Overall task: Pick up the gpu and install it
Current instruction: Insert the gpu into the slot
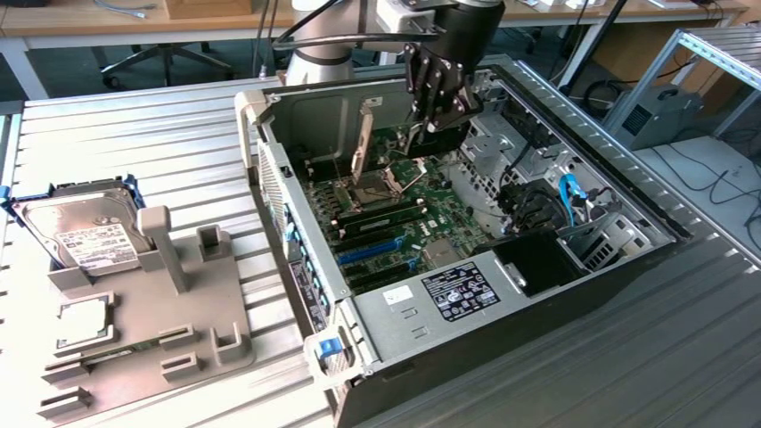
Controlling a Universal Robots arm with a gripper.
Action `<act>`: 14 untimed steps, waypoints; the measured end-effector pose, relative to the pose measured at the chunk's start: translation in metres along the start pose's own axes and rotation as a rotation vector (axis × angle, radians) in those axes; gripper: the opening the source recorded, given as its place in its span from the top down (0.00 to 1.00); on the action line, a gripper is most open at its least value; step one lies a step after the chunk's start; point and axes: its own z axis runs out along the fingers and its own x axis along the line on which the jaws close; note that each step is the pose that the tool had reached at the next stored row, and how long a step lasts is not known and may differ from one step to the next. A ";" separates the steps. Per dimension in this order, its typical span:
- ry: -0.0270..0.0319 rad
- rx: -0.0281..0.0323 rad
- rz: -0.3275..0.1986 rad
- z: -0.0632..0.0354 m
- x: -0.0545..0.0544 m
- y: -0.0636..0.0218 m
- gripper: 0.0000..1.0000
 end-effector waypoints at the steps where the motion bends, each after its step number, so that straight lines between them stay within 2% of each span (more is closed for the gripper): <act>1: 0.0000 0.0000 0.000 0.0000 0.000 0.0000 0.74; 14: 0.0000 0.0000 0.000 0.0008 0.004 0.0001 0.74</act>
